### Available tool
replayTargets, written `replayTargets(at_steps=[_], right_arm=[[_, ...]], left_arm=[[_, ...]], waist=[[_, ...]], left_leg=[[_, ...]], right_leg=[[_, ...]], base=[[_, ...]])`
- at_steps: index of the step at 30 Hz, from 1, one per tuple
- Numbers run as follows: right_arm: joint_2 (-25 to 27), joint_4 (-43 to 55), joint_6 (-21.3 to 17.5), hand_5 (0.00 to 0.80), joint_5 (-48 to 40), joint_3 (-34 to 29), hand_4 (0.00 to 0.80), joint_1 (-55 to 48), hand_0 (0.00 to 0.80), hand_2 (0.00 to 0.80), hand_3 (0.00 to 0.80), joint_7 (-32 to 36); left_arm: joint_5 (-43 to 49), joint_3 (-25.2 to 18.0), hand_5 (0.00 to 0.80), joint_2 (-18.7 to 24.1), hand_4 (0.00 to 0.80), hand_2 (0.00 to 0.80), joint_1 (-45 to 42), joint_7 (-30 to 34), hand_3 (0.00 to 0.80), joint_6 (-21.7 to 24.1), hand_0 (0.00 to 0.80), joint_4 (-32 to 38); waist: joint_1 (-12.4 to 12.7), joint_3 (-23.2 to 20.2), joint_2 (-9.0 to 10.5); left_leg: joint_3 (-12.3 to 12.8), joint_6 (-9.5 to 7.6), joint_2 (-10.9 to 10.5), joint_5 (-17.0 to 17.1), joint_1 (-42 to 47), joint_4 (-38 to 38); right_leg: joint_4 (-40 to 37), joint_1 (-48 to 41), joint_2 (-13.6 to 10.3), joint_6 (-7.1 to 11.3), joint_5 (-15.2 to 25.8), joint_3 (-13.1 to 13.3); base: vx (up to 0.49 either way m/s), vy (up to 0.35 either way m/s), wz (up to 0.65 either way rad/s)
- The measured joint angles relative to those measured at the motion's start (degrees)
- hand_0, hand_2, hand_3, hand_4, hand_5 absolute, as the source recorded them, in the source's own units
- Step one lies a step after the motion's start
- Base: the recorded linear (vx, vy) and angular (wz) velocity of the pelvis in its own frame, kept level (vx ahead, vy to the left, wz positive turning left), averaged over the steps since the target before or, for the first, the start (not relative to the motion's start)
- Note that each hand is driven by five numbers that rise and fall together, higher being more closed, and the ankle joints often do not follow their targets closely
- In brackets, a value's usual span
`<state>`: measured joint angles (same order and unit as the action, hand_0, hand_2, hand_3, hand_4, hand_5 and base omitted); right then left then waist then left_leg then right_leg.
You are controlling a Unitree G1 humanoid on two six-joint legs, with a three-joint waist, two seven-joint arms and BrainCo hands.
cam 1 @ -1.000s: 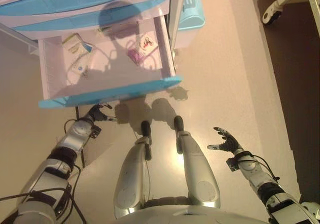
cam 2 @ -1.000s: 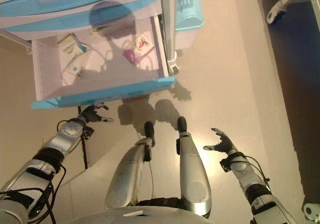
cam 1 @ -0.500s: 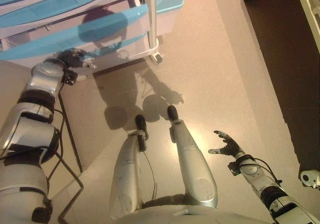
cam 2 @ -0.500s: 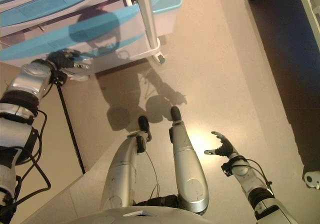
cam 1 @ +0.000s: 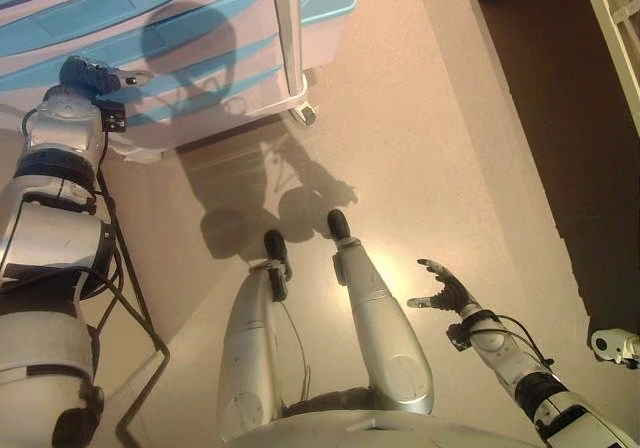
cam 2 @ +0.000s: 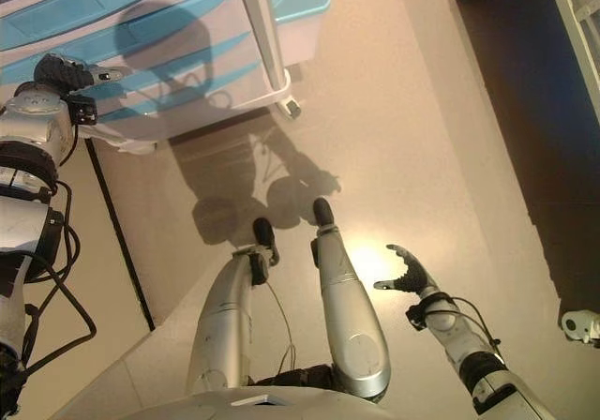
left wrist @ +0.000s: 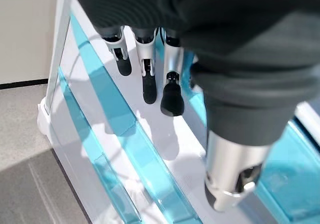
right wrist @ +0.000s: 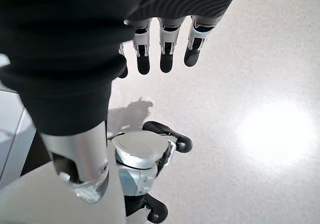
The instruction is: Open the drawer and pick up the medicine
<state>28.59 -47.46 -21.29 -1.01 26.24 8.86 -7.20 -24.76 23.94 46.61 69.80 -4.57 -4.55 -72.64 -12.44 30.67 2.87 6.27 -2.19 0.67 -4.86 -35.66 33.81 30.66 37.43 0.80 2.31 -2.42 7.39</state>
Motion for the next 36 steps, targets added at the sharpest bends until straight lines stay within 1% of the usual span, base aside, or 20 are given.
replayTargets(at_steps=[1, 3, 5, 6, 8, 9, 11, 13, 14, 15, 16, 18, 20, 23, 26, 28, 29, 32, 33, 36], right_arm=[[-0.2, 0.3, 0.0, 0.0, 0.0, -0.1, 0.0, 0.2, 0.0, 0.0, 0.0, 0.0], [-0.5, 1.0, 0.0, 0.0, 0.0, -0.2, 0.0, 0.5, 0.0, 0.0, 0.0, 0.1], [-1.0, 1.0, 0.2, 0.0, 0.0, -0.2, 0.0, 0.6, 0.0, 0.0, 0.0, 0.2], [-1.3, 0.9, 0.2, 0.0, 0.0, -0.5, 0.0, 0.6, 0.0, 0.0, 0.0, 0.3], [-2.3, 0.5, 0.4, 0.0, 0.0, -1.1, 0.0, 0.6, 0.0, 0.0, 0.0, 0.3], [-2.9, 0.5, 0.4, 0.0, 0.0, -1.2, 0.0, 0.6, 0.0, 0.0, 0.0, 0.4], [-4.0, 0.2, 0.4, 0.0, 0.0, -1.8, 0.0, 0.5, 0.0, 0.0, 0.0, 1.2], [-4.6, 0.0, 0.4, 0.0, 0.0, -2.5, 0.0, 0.4, 0.0, 0.0, 0.0, 2.3], [-4.9, -0.6, 0.4, 0.0, 0.0, -3.7, 0.0, 0.1, 0.0, 0.0, 0.0, 2.8], [-5.0, -1.5, 0.4, 0.0, 0.0, -4.4, 0.0, -0.4, 0.0, 0.0, 0.0, 3.1], [-5.1, -2.6, 0.4, 0.0, 0.1, -5.1, 0.0, -0.6, 0.0, 0.0, 0.0, 3.7], [-5.6, -5.6, 0.4, 0.0, 0.4, -6.6, 0.0, -1.0, 0.0, 0.0, 0.0, 4.3], [-6.2, -8.5, 0.4, 0.0, 0.5, -7.5, 0.0, -2.4, 0.0, 0.0, 0.0, 5.4], [-8.2, -11.5, 0.6, 0.0, 0.6, -9.5, 0.0, -4.4, 0.0, 0.0, 0.0, 6.8], [-10.3, -13.9, 1.1, 0.0, 2.1, -10.1, 0.0, -5.9, 0.0, 0.0, 0.0, 7.9], [-11.0, -15.5, 1.9, 0.0, 2.9, -10.1, 0.0, -6.4, 0.0, 0.0, 0.0, 8.7], [-11.5, -16.5, 2.6, 0.0, 2.9, -10.3, 0.0, -6.8, 0.0, 0.0, 0.0, 9.2], [-12.4, -19.0, 3.5, 0.0, 2.7, -10.3, 0.0, -7.8, 0.0, 0.0, 0.0, 10.8], [-12.8, -20.1, 4.0, 0.0, 2.6, -10.6, 0.0, -8.1, 0.0, 0.0, 0.0, 11.5], [-14.0, -21.7, 4.1, 0.0, 2.8, -10.7, 0.0, -8.9, 0.0, 0.0, 0.0, 12.1]], left_arm=[[0.0, 0.0, 0.0, 0.0, 0.0, 0.0, -0.7, 0.8, 0.0, 0.2, 0.0, 0.7], [-0.6, -0.2, 0.0, 0.0, 0.0, 0.0, -4.0, 4.3, 0.0, 1.3, 0.0, 4.1], [-3.9, -1.5, 0.0, -0.5, 0.0, 0.0, -9.5, 8.4, 0.0, 2.8, 0.0, 9.7], [-5.7, -2.5, 0.0, -0.9, 0.0, 0.0, -12.1, 10.1, 0.0, 3.1, 0.0, 12.3], [-9.1, -6.3, 0.0, -2.2, 0.0, 0.0, -20.1, 13.7, 0.0, 5.1, 0.0, 19.7], [-9.9, -6.5, 0.0, -3.2, 0.0, 0.0, -23.7, 15.2, 0.0, 6.0, 0.0, 20.6], [-10.4, -9.7, 0.0, -6.0, 0.0, 0.0, -29.7, 16.6, 0.0, 7.6, 0.0, 23.6], [-11.8, -12.2, 0.0, -8.9, 0.0, 0.0, -36.1, 18.1, 0.0, 9.2, 0.0, 23.6], [-12.6, -13.7, 0.0, -11.0, 0.0, 0.0, -39.5, 18.5, 0.0, 9.8, 0.0, 23.5], [-13.0, -14.5, 0.0, -12.9, 0.0, 0.0, -42.3, 18.9, 0.0, 10.0, 0.0, 23.4], [-13.8, -15.2, 0.0, -14.6, 0.0, 0.0, -44.9, 19.3, 0.0, 10.8, 0.0, 23.2], [-14.2, -18.0, 0.0, -20.3, 0.0, 0.0, -50.8, 19.2, 0.0, 13.6, 0.0, 21.9], [-14.8, -18.3, 0.0, -24.1, 0.0, 0.0, -57.1, 19.2, 0.0, 15.0, 0.0, 19.6], [-15.6, -20.3, 0.0, -28.8, 0.0, 0.0, -62.3, 18.2, 0.0, 15.4, 0.0, 13.9], [-14.4, -20.4, 0.0, -30.6, 0.0, 0.0, -66.6, 17.2, 0.0, 15.4, 0.0, 8.5], [-12.9, -20.5, 0.0, -31.0, 0.0, 0.0, -68.1, 16.3, 0.0, 15.1, 0.0, 6.1], [-12.1, -21.8, 0.0, -31.6, 0.0, 0.0, -68.3, 15.5, 0.0, 15.0, 0.0, 4.4], [-10.2, -22.5, 0.0, -32.5, 0.0, 0.0, -70.0, 13.7, 0.0, 14.8, 0.0, 1.5], [-9.0, -22.5, 0.0, -32.5, 0.0, 0.0, -70.7, 13.7, 0.0, 14.8, 0.0, 0.9], [-6.8, -22.4, 0.0, -32.6, 0.0, 0.0, -72.5, 13.9, 0.0, 14.6, 0.0, 0.8]], waist=[[-0.2, -0.1, 0.14], [0.0, -0.1, 0.16], [0.2, -0.1, 0.16], [0.6, -0.1, 0.15], [1.7, -0.1, 0.14], [2.4, -0.1, 0.01], [3.6, -0.2, -0.08], [4.9, -0.3, -0.35], [5.2, -0.8, -1.02], [5.9, -1.8, -1.68], [6.6, -2.9, -2.33], [7.9, -4.9, -3.75], [9.0, -9.5, -4.62], [9.5, -14.1, -4.81], [10.7, -19.0, -4.36], [11.7, -20.3, -4.1], [12.1, -21.2, -3.95], [12.3, -23.9, -3.4], [12.6, -24.9, -3.07], [13.3, -25.7, -2.2]], left_leg=[[-0.1, -0.01, 0.3, 0.0, 0.1, -0.3], [-0.4, -0.04, 0.1, 0.0, 0.7, -0.8], [-0.3, -0.1, -0.1, 0.0, 2.5, -1.9], [-0.7, -0.08, -0.3, 0.0, 3.5, -2.7], [-1.0, 0.05, -0.9, 0.2, 6.7, -4.9], [-1.4, 0.2, -0.9, 0.3, 8.5, -6.2], [-1.7, 0.51, -1.1, 0.9, 12.0, -8.8], [-2.9, 0.74, -1.6, 1.7, 15.7, -12.2], [-3.7, 0.85, -1.8, 2.5, 17.5, -14.2], [-3.9, 0.95, -1.9, 3.2, 18.7, -16.2], [-3.9, 0.52, -2.0, 4.3, 20.2, -18.3], [-4.8, 0.71, -2.4, 6.2, 24.8, -23.4], [-6.0, 0.98, -2.4, 7.2, 27.9, -27.5], [-7.9, 1.49, -2.2, 8.3, 33.1, -32.3], [-8.3, 1.84, -1.8, 8.5, 35.1, -34.4], [-8.5, 2.02, -1.5, 8.5, 36.1, -34.9], [-8.5, 2.2, -1.4, 8.9, 36.9, -36.0], [-9.1, 2.34, -1.3, 8.9, 38.3, -37.3], [-9.1, 2.44, -1.2, 9.0, 38.4, -37.6], [-9.3, 2.78, -0.9, 9.3, 39.5, -38.4]], right_leg=[[-0.2, -0.2, 0.1, -0.01, 0.1, -0.1], [-0.9, -1.1, -0.1, -0.01, 0.1, -0.2], [-2.0, -2.9, -0.3, 0.0, 0.1, -0.2], [-2.5, -3.9, -0.6, 0.03, 0.1, -0.4], [-4.0, -6.6, -1.4, -0.05, 0.2, -0.8], [-4.8, -8.6, -1.7, -0.23, 0.3, -1.5], [-7.1, -12.0, -2.3, -0.36, 0.5, -3.0], [-9.6, -15.8, -2.8, -0.56, 0.5, -4.0], [-11.3, -17.7, -3.1, -0.63, 0.5, -5.0], [-12.7, -19.0, -3.4, -0.66, 0.5, -5.6], [-13.9, -20.3, -3.8, -0.76, 0.6, -6.4], [-17.2, -24.7, -4.2, -0.89, 0.9, -8.1], [-20.3, -27.8, -4.2, -0.94, 0.8, -9.5], [-24.8, -33.6, -3.9, -1.12, 0.9, -11.6], [-27.7, -36.2, -3.3, -1.25, 1.0, -12.5], [-28.8, -37.9, -3.1, -1.47, 1.1, -13.1], [-30.1, -38.8, -3.0, -1.68, 1.4, -13.3], [-32.2, -41.0, -2.7, -1.61, 1.5, -14.4], [-32.6, -41.2, -2.6, -1.61, 1.5, -14.5], [-33.8, -42.6, -2.2, -1.86, 1.8, -14.7]], base=[[-0.136, -0.069, -0.01], [-0.045, -0.051, 0.03], [-0.023, -0.078, 0.03], [-0.014, -0.091, 0.02], [0.005, -0.086, 0.05], [0.02, -0.096, 0.12], [0.05, -0.099, 0.2], [0.062, -0.111, 0.3], [0.048, -0.112, 0.42], [0.078, -0.124, 0.46], [0.056, -0.113, 0.4], [0.059, -0.107, 0.37], [0.085, -0.097, 0.32], [0.083, -0.07, 0.31], [0.045, -0.055, 0.15], [0.031, -0.026, 0.17], [0.029, -0.015, 0.08], [0.015, -0.027, 0.16], [0.014, -0.029, 0.11], [0.002, -0.032, 0.02]])
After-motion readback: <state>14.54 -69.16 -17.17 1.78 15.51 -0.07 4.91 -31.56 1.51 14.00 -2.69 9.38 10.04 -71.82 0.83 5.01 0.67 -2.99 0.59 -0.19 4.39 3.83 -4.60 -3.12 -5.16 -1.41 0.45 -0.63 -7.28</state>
